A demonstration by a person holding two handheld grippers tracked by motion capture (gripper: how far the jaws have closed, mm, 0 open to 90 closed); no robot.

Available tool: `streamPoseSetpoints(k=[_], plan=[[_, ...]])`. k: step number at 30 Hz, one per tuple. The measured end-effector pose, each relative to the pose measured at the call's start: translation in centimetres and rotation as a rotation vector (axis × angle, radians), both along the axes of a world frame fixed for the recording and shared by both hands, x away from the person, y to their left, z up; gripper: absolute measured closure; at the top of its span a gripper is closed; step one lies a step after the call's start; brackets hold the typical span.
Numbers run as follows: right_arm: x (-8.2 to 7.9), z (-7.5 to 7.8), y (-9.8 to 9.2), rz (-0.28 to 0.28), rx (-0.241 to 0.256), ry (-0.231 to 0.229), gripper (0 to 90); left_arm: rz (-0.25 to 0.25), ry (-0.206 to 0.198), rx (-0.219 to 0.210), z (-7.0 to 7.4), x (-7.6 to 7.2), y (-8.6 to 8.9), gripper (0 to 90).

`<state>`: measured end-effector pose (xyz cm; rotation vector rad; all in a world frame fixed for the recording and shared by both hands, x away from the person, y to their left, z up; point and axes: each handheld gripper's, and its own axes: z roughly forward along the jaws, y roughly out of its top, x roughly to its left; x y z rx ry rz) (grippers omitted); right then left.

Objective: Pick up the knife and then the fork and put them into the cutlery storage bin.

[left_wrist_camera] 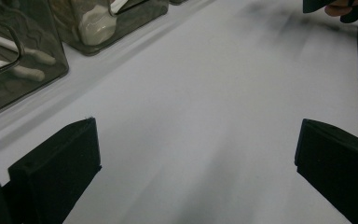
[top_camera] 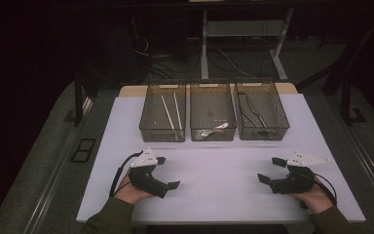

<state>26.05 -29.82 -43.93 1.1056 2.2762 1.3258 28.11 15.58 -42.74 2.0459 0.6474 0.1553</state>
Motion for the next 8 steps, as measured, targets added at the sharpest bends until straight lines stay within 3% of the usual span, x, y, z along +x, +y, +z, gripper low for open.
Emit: streamPoseSetpoints(k=[8], plan=[[-0.03, 0.03, 0.1, 0.006, -0.012, -0.008, 14.4, 0.0, 0.0, -0.004, 0.01, 0.03, 0.04, 0.0]])
